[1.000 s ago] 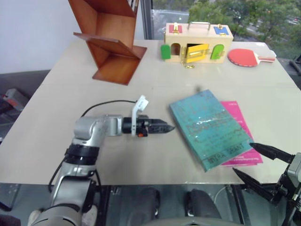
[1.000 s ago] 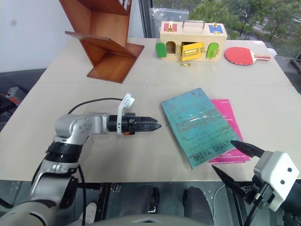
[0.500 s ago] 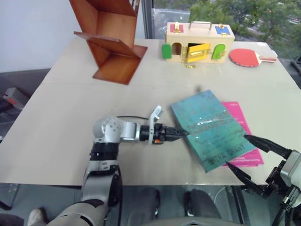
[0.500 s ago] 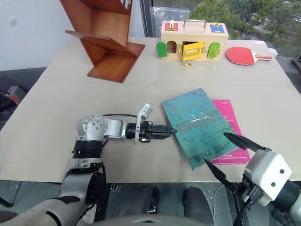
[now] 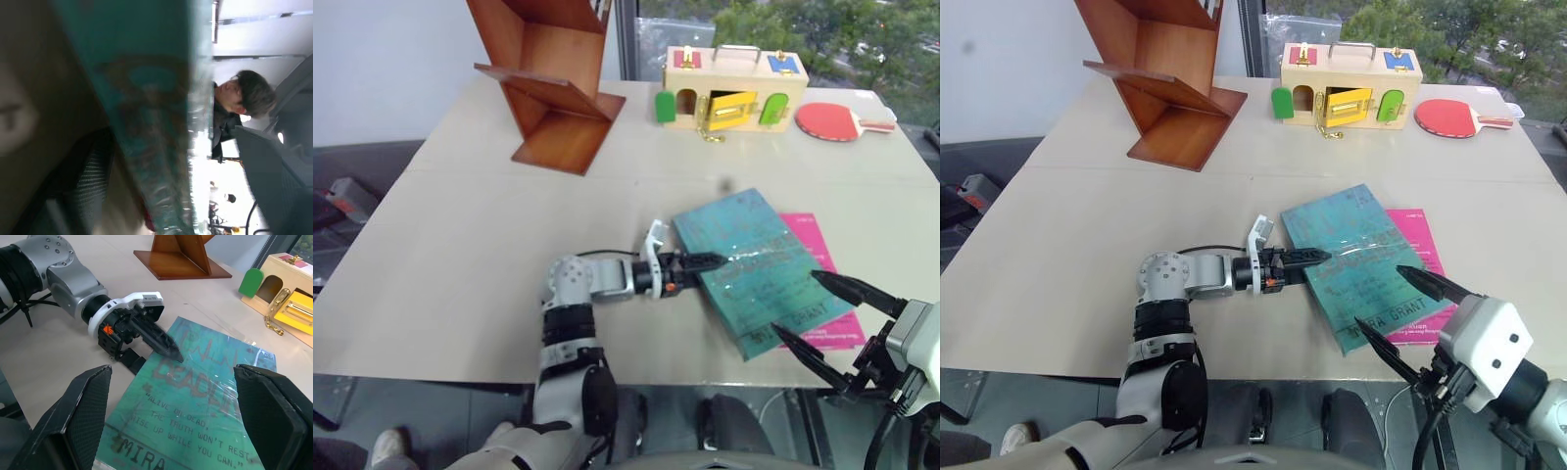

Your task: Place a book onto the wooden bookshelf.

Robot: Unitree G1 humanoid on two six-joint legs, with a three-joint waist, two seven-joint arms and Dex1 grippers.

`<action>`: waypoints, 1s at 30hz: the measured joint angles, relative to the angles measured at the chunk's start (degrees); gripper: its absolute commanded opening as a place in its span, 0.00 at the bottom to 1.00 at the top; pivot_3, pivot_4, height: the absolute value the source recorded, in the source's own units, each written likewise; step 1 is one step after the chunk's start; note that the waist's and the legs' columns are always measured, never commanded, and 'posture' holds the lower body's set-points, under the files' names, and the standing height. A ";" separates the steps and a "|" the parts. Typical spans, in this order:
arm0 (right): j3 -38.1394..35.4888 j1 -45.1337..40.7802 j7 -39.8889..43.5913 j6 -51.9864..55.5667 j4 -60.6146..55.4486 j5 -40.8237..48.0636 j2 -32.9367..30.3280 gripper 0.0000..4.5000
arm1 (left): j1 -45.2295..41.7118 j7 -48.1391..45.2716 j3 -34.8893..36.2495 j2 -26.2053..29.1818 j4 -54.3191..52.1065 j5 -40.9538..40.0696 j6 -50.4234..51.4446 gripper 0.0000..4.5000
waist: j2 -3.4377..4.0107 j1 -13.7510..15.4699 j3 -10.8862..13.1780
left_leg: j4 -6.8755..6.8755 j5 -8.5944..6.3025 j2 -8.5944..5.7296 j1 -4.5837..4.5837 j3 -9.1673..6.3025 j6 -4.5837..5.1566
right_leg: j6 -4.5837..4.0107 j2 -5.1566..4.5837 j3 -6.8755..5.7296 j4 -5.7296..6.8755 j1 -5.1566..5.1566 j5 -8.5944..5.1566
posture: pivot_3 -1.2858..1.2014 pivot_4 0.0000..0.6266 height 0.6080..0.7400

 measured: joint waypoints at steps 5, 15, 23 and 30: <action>0.52 -3.07 0.21 2.68 0.00 0.81 0.98 0.91 | 0.02 0.45 2.20 -0.33 -0.20 -0.35 0.15 0.23 | 0.01 -0.02 -0.01 | 0.00 0.00 0.01 0.00 0.00 0.00 | -0.01 0.16 0.01 0.00 0.00 0.00 | 0.52 0.24 1.00; 2.87 -12.17 2.40 9.25 0.05 0.81 4.88 0.91 | -2.88 -6.68 5.21 10.17 2.30 -4.54 -3.19 0.00 | -0.05 -0.50 0.01 | -0.01 0.01 0.04 0.01 0.00 -0.01 | -0.03 0.27 -0.01 0.03 -0.04 0.00 | 0.52 0.24 1.00; 7.87 -25.20 5.90 13.41 4.16 0.58 6.72 0.91 | -11.74 -21.02 -2.32 23.57 8.18 -0.05 -22.10 0.00 | -0.16 -0.07 0.08 | -0.01 0.00 -0.12 -0.07 -0.01 -0.01 | -0.03 0.18 -0.04 -0.04 -0.05 0.01 | 0.52 0.24 1.00; 11.03 -33.35 10.24 15.54 8.81 -0.47 8.33 0.91 | -15.26 -43.20 -24.02 35.42 3.28 17.80 -56.77 0.00 | -0.11 -0.06 0.07 | -0.49 0.01 -0.15 -0.13 0.08 -0.02 | -0.05 0.11 0.04 -0.33 -0.28 0.01 | 0.52 0.24 1.00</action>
